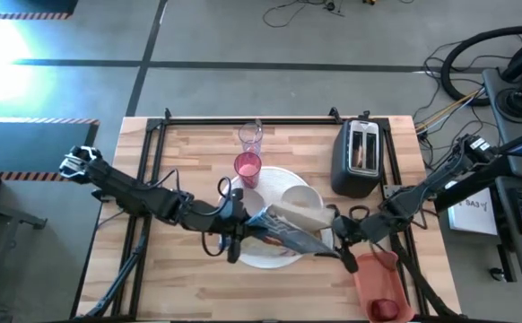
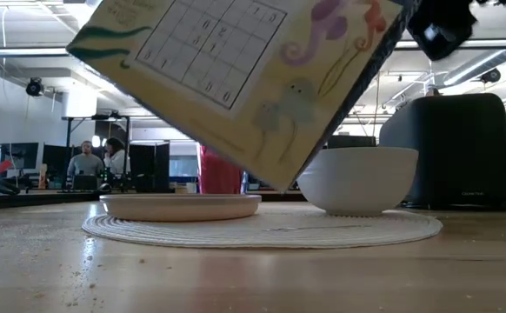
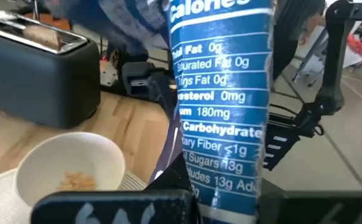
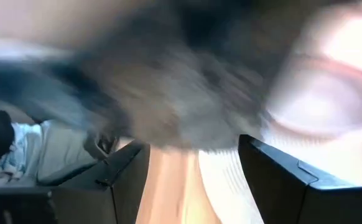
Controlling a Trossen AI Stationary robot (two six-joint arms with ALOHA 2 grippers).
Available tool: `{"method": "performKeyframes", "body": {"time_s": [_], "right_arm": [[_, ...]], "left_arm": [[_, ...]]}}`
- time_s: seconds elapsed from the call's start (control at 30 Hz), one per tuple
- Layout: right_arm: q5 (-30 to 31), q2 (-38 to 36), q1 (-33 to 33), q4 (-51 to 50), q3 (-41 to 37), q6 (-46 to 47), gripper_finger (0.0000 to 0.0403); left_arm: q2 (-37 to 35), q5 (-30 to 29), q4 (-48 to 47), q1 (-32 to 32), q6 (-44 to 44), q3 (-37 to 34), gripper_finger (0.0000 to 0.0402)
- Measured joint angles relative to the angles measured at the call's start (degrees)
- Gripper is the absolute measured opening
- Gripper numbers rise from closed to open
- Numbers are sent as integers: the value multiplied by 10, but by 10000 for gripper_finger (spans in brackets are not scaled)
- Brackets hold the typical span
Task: Arrange a breakfast setting
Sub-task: Pour the cereal from the cereal box into the white bowl
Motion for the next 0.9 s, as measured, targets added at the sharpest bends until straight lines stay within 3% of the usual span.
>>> {"method": "performKeyframes", "body": {"time_s": [0.3, 0.5, 0.9], "right_arm": [[-14, 0, 3, -130, 0, 165, 235], [-8, 15, 7, -70, 0, 165, 235], [-3, 142, 7, 63, 0, 154, 235]], "left_arm": [[-2, 1, 42, -3, -24, -45, 0], [-2, -15, 43, -2, -16, -51, 0], [-2, -14, 73, -3, 6, -54, 0]]}}
